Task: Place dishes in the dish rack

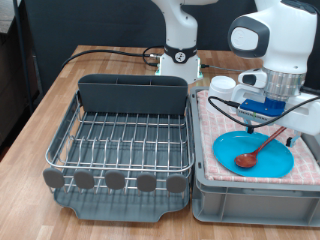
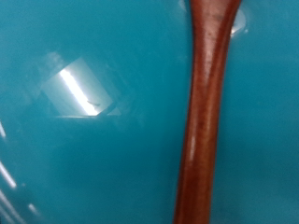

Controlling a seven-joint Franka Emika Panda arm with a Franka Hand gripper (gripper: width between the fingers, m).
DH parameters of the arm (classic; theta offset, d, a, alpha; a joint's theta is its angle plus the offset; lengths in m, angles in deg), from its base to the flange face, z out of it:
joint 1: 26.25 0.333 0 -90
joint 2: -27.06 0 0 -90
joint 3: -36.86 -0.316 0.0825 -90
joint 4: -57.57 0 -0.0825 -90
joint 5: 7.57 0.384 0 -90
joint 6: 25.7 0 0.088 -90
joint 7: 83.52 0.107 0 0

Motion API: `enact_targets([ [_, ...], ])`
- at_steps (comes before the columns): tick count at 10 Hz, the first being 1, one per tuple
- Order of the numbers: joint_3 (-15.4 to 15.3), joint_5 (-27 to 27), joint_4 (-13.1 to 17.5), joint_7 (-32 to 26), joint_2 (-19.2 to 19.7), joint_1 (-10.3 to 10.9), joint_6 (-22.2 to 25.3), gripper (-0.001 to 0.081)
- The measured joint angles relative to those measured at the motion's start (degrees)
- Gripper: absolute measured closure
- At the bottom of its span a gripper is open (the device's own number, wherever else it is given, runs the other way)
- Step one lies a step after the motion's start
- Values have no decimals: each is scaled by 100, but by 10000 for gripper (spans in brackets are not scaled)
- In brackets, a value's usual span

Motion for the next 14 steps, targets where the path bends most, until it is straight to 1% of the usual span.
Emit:
enact_targets([
  [4, 160, -228, 1, 329, 97, 162, -67, 4],
  [5, 178, -253, 2, 375, 97, 197, -66, 77],
  [6, 182, -263, 4, 400, 97, 219, -60, 77],
  [7, 182, -264, 7, 418, 97, 235, -53, 266],
  [8, 182, -264, 8, 434, 97, 245, -53, 430],
  [9, 182, -264, 8, 446, 97, 248, -53, 430],
  [10, 182, -265, 8, 453, 97, 248, -53, 612],
  [11, 182, -269, 8, 462, 97, 249, -54, 612],
  [12, 182, -272, 8, 472, 97, 249, -55, 712],
  [14, 182, -272, 15, 480, 95, 249, -56, 712],
])
